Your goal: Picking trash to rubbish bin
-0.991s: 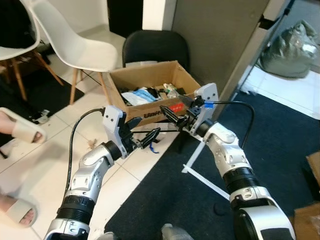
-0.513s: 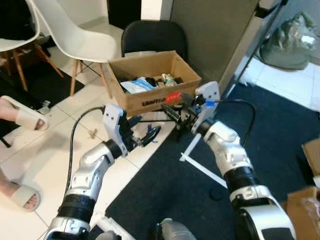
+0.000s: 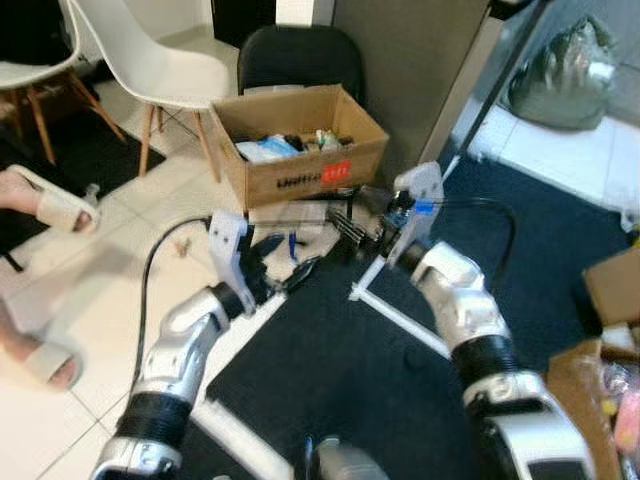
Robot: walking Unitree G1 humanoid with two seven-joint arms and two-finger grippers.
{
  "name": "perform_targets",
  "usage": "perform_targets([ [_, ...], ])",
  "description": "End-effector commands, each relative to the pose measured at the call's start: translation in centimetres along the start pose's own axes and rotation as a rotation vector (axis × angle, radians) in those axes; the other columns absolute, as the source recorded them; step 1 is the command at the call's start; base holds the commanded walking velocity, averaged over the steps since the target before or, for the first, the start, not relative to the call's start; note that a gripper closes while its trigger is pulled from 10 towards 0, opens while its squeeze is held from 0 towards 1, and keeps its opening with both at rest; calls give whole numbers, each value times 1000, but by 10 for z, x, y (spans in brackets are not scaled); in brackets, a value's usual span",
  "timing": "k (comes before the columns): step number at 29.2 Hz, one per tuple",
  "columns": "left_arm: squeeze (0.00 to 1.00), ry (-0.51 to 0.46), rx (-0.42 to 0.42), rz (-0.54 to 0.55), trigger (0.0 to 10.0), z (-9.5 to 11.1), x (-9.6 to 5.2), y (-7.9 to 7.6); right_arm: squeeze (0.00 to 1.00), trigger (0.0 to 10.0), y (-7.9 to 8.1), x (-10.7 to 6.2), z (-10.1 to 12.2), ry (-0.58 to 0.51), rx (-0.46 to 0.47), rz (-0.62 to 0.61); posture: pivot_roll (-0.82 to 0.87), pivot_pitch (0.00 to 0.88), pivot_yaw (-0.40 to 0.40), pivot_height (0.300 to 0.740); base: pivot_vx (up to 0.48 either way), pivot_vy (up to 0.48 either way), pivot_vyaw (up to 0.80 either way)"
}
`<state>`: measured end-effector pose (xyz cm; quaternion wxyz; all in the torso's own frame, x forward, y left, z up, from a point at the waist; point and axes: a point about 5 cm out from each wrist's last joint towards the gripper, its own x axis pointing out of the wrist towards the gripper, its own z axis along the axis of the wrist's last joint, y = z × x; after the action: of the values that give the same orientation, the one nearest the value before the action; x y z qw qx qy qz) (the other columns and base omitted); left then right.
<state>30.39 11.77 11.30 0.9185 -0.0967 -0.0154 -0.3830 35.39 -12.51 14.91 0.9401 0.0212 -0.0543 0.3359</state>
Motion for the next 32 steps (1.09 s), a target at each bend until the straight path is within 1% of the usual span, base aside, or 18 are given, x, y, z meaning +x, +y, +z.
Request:
perform_targets([
  [1,0,8,1,-7,10000,-2,-1,-1,0,10000,-3,-3,-2,10,7,-9,-25,0,-64,740,-480,0,0],
  [25,0,11,-1,-9,10000,-4,-1,0,0,10000,-3,-3,-2,5,8,-10,-23,0,-66,740,-479,0,0],
  [32,0,8,-4,-11,10000,-5,-1,-1,0,10000,-3,-4,-2,5,7,-11,-24,0,-66,740,-415,0,0],
])
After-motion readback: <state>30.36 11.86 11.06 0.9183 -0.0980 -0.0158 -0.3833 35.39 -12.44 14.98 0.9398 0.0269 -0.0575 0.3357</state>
